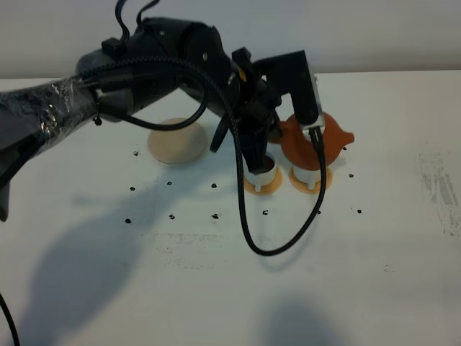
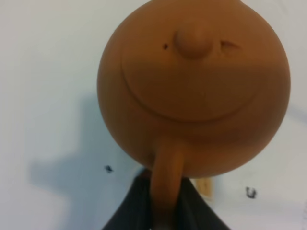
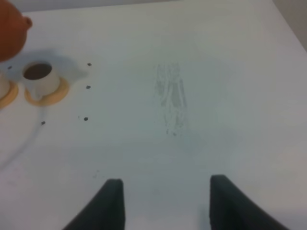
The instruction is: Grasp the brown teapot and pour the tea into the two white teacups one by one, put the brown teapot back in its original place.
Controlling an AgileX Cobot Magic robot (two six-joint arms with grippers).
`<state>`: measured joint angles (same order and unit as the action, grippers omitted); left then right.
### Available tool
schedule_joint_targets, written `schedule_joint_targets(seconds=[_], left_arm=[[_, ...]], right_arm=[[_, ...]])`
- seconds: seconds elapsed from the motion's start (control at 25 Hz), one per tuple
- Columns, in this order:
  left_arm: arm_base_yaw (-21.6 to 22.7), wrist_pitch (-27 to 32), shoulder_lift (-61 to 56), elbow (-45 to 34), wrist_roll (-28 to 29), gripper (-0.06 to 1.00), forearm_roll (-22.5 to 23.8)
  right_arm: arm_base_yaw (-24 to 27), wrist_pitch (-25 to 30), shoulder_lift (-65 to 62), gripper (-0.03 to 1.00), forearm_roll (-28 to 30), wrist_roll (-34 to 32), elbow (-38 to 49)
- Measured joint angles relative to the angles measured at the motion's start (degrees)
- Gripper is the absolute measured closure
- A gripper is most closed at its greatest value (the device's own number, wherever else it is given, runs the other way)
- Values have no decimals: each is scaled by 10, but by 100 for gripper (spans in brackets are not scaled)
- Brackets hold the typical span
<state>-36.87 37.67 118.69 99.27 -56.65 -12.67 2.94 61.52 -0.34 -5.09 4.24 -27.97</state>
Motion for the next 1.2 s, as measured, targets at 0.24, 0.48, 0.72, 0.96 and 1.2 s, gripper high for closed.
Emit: schedule_joint_targets(seconds=[0.24,0.48,0.72,0.96,1.2], left_arm=[[-11,-46,-43,-87,13,87,0],[-33,-90,-78,-178,15,87,-1],[-42,-138,-81,-243,60,87,-13],[-44,-202,-81,-283,117,87,-17],[-57,-226,-73,-290,125,87,-42]], right_arm=[[0,0,0,54,0,0,0],[0,0,0,54,0,0,0],[0,0,0,54,0,0,0],[0,0,0,54,0,0,0],[0,0,0,54,0,0,0]])
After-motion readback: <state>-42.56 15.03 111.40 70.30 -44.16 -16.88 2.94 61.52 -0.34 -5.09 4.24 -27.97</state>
